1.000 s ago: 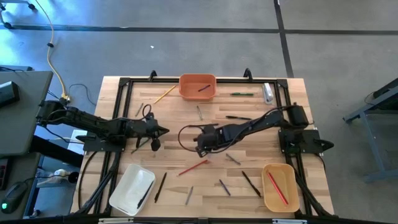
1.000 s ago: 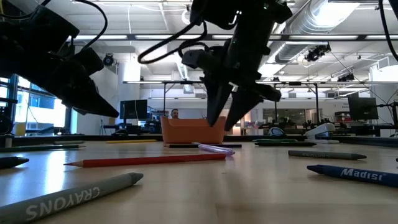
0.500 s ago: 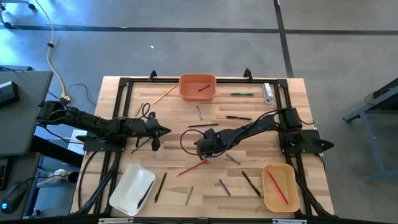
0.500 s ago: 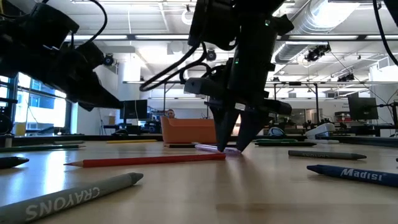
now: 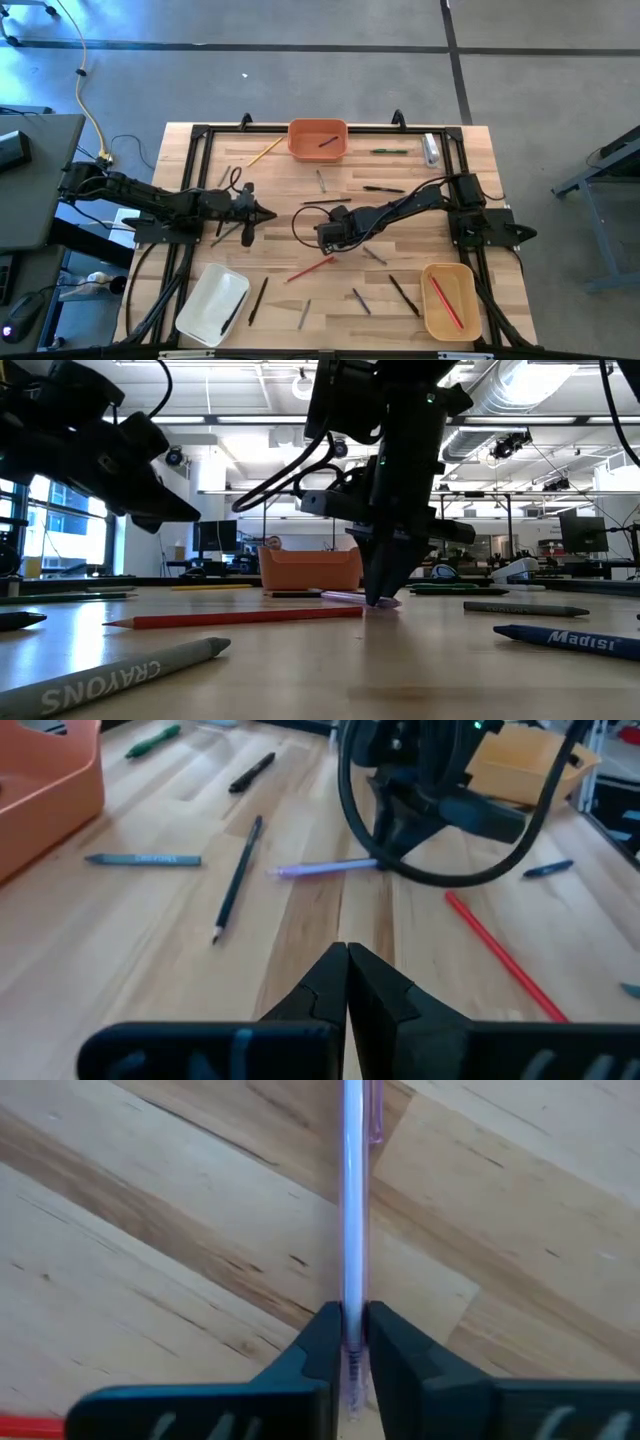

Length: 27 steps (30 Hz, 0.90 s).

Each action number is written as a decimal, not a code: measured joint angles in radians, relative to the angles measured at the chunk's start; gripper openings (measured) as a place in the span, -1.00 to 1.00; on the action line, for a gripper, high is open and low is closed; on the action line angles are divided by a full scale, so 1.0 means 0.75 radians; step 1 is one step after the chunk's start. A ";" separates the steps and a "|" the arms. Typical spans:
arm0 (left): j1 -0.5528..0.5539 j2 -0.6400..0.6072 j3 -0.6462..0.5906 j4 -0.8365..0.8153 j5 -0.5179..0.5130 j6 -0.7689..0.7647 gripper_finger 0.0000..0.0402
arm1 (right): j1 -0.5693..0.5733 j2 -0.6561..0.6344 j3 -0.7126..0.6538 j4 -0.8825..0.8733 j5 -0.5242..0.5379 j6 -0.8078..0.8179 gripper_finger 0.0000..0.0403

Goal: Sort crayons/erasers/pens/pencils in bins
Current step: Put the violet pen into the white bin

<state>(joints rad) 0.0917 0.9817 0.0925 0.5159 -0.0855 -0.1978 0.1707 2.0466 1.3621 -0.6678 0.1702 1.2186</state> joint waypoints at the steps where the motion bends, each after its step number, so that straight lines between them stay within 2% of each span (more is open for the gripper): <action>1: 0.000 0.000 0.000 0.006 0.007 0.000 -1.00 | 0.000 0.000 0.000 0.002 -0.002 -0.001 -0.89; 8: 0.000 0.000 0.000 0.010 0.055 -0.011 -1.00 | 0.001 -0.001 0.047 0.055 0.010 -0.011 -0.88; 13: 0.000 0.000 0.000 0.008 0.055 -0.048 -1.00 | 0.001 -0.011 0.091 0.331 0.086 -0.279 -0.88; 17: -0.001 -0.001 0.000 0.013 0.088 -0.078 -1.00 | -0.012 -0.011 0.038 0.692 0.178 -0.571 -0.88; 21: -0.001 -0.034 -0.001 0.037 0.161 -0.083 -1.00 | -0.055 -0.011 -0.095 1.134 0.181 -0.823 -0.88; 27: -0.001 -0.148 -0.001 0.045 0.166 -0.119 -1.00 | -0.152 -0.012 -0.475 2.106 0.036 -1.077 -0.89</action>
<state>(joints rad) 0.0914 0.8709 0.0921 0.5494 0.0387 -0.2867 0.0568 2.0373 1.0057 0.9118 0.1972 0.4107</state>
